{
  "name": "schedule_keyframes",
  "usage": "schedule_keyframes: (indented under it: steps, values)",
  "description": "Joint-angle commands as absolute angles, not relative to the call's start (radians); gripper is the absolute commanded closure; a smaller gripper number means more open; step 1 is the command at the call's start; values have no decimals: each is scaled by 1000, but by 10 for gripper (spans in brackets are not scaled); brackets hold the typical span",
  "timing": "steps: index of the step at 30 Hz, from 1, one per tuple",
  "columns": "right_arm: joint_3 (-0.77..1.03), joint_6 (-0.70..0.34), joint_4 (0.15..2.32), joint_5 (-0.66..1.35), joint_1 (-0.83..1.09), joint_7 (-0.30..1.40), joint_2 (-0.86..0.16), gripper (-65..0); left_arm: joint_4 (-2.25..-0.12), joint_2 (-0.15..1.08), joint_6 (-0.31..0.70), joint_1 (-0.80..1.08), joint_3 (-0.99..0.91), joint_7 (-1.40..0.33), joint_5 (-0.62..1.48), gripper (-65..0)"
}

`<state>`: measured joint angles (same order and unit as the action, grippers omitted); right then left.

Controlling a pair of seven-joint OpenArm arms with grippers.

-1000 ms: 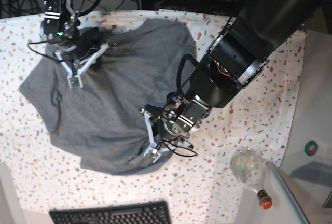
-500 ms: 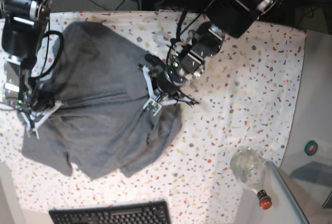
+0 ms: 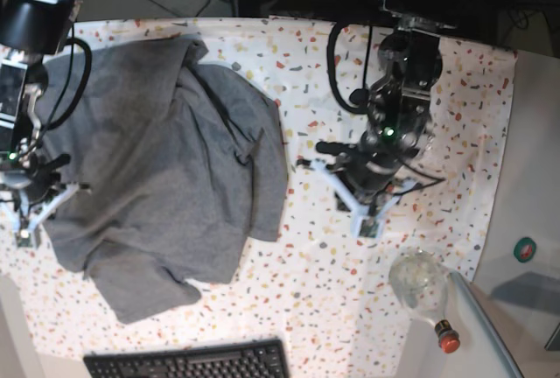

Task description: Layout the t-shirt on the table in an organized manner, then fold the t-shirt properly

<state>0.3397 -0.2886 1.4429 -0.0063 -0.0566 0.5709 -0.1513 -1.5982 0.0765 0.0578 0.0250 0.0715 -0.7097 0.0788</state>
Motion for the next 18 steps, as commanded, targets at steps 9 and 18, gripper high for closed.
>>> schedule_keyframes:
  steps: [9,18]
  values:
    - [142,-297,1727,4,288,573,-81,-213,-1644,117,291,194,-466,-679,87,0]
    - [-229,-226,1733,2,222,581,-33,-263,-1463,117,558,262,-727,-493,87,0]
